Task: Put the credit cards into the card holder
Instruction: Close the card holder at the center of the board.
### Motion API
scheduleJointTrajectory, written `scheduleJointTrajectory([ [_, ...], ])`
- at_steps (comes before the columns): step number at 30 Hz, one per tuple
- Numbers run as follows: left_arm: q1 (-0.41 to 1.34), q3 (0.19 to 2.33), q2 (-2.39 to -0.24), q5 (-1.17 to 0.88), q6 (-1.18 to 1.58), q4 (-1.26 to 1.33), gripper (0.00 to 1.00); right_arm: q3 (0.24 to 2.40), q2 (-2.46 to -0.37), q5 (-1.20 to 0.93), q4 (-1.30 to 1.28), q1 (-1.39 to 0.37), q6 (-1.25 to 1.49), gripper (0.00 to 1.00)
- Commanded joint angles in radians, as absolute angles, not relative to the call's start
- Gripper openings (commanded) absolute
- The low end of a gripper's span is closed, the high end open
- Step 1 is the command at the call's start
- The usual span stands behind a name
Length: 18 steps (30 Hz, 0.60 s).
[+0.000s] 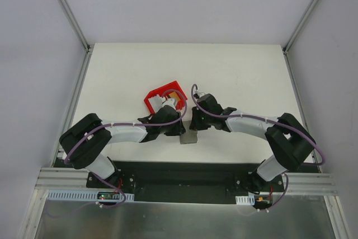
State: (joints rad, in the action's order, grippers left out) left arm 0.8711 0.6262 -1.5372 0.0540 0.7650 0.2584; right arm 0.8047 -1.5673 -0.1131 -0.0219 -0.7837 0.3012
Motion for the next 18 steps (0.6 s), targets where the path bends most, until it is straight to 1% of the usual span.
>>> scheduleJointTrajectory([
  [1,0.877,0.607,-1.565,0.06,0.759,0.15,0.38,0.816,-1.543,-0.146,-0.077,-0.804,0.291,0.12],
  [6,0.877,0.6,-1.557,0.061,0.761,0.152,0.39,0.827,-1.529,-0.104,-0.137,-0.831,0.293,0.12],
  [12,0.876,0.598,-1.559,0.06,0.765,0.152,0.38,0.827,-1.603,-0.086,-0.137,-0.848,0.308,0.1],
  [18,0.876,0.58,-1.549,0.06,0.775,0.156,0.37,0.824,-1.626,0.027,-0.163,-0.885,0.341,0.08],
])
